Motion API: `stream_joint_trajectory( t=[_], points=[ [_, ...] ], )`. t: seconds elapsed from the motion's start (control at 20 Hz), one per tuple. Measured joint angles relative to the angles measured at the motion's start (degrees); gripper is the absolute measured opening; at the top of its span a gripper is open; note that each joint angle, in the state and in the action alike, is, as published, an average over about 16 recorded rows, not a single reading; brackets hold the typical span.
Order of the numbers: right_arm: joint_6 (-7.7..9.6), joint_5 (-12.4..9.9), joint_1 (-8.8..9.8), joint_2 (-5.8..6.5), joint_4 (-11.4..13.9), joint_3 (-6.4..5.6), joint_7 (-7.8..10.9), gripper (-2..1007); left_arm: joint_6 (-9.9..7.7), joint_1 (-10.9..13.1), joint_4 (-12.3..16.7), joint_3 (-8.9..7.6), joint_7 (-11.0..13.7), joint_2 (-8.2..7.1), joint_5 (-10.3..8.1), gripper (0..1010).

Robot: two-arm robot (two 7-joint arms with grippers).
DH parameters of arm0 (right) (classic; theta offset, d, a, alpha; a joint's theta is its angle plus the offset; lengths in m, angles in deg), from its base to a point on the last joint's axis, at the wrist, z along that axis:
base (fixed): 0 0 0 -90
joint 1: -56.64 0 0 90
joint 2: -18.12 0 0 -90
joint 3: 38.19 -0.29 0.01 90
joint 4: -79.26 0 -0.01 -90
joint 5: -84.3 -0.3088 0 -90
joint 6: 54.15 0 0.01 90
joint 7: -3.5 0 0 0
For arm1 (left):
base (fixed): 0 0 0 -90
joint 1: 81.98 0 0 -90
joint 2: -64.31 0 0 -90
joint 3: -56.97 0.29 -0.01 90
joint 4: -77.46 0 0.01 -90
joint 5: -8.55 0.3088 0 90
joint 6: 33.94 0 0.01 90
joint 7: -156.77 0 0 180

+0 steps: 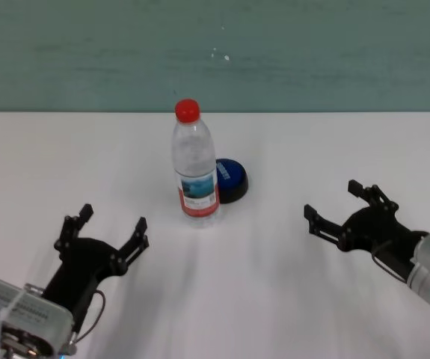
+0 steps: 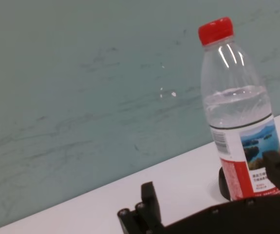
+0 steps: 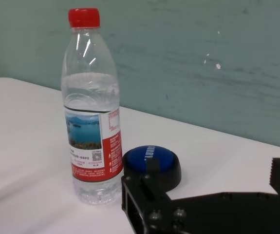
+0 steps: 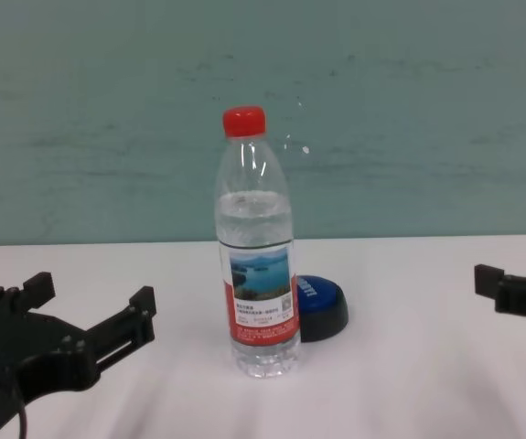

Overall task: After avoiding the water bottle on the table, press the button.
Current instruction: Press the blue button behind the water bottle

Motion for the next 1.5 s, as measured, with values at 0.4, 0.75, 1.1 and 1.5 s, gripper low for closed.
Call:
stream_joint_trajectory(
  t=[0.4,0.75,1.1,1.5],
  points=[
    [-0.08,-0.03,-0.23,-0.01,-0.61,-0.07,-0.08,1004,0.0,0.0,0.0,0.0,0.0,0.0,0.0,1000],
    [-0.07,-0.09,-0.67,0.12,-0.86,-0.14,0.1,1004,0.0,0.0,0.0,0.0,0.0,0.0,0.0,1000],
    [0.78,-0.11,-4.15,1.0,-2.75,-0.33,0.96,1004,0.0,0.0,0.0,0.0,0.0,0.0,0.0,1000],
    [2.35,-0.41,-12.28,2.22,-7.73,0.48,3.25,1004,0.0,0.0,0.0,0.0,0.0,0.0,0.0,1000]
  ],
)
